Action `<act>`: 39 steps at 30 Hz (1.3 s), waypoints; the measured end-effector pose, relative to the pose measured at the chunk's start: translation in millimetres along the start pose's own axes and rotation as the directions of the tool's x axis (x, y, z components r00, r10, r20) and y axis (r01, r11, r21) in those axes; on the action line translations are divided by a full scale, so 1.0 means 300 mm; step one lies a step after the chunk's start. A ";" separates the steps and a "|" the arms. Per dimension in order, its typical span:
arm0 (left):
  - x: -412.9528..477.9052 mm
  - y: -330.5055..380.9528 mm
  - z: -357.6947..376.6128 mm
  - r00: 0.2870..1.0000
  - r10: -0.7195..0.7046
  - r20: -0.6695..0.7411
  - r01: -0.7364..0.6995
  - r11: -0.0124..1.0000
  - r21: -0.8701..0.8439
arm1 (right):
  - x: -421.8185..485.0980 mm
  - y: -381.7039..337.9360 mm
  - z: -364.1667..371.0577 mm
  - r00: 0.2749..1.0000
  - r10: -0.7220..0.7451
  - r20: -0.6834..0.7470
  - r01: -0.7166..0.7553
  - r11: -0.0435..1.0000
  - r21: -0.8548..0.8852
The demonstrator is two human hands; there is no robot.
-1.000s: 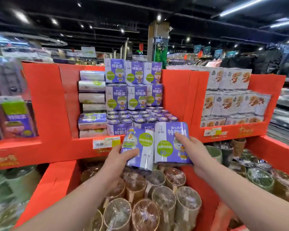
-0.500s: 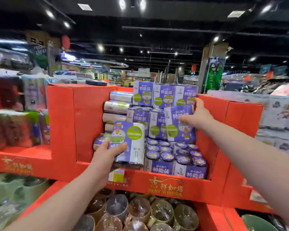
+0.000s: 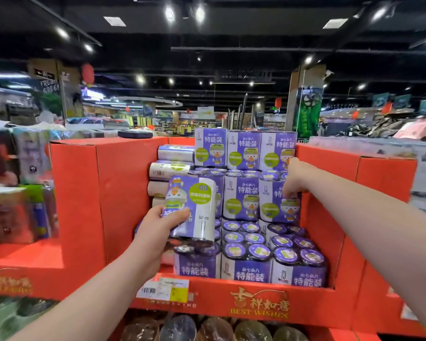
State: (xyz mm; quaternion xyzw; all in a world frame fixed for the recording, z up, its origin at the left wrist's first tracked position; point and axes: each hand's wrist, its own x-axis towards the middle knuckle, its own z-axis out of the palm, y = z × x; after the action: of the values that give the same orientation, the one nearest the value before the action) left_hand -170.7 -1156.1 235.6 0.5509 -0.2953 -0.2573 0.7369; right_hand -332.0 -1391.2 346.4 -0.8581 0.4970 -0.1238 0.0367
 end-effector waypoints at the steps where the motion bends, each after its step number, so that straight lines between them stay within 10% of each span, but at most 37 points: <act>1: 0.009 0.001 -0.001 1.000 -0.001 0.006 0.001 1.000 -0.011 | 0.011 0.004 0.014 1.000 0.000 -0.006 0.000 1.000 -0.023; 8: 0.064 -0.015 -0.003 1.000 -0.019 0.025 0.020 0.998 -0.052 | 0.054 0.002 0.056 0.992 -0.123 -0.016 0.098 0.860 -0.500; 18: 0.092 -0.019 0.000 0.999 -0.038 0.009 0.038 0.999 -0.039 | 0.059 -0.009 0.086 0.967 -0.252 -0.048 0.206 0.875 -0.439; 21: 0.088 -0.007 0.023 0.998 -0.065 -0.003 0.064 0.996 -0.063 | 0.011 -0.084 0.084 0.790 -0.595 -0.148 0.550 0.795 -0.257; 25: 0.086 0.017 0.065 0.994 -0.103 0.031 0.107 0.983 -0.148 | -0.089 -0.169 0.180 0.333 -0.899 -0.285 0.808 0.428 -0.405; 29: 0.077 0.039 0.096 0.989 -0.108 0.103 0.128 0.968 -0.216 | -0.109 -0.186 0.255 0.184 -0.904 -0.386 0.838 0.350 -0.418; 31: 0.083 0.051 0.086 0.987 -0.135 0.088 0.149 0.973 -0.176 | -0.127 -0.188 0.247 0.300 -0.831 -0.469 0.894 0.416 -0.165; 35: 0.079 0.030 0.037 1.000 -0.010 0.015 0.005 0.947 0.321 | -0.135 -0.209 0.237 0.845 -0.450 -0.289 0.514 0.533 0.672; 39: 0.055 -0.060 -0.025 0.965 -0.014 0.263 -0.227 0.461 0.858 | -0.076 -0.224 0.253 0.943 -0.292 -0.156 0.284 0.471 0.835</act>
State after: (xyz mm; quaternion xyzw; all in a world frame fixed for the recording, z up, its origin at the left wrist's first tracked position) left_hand -154.9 -1167.5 219.1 0.7975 -0.5035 -0.0836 0.3218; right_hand -267.1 -1342.4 281.5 -0.8021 0.2217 -0.3504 0.4297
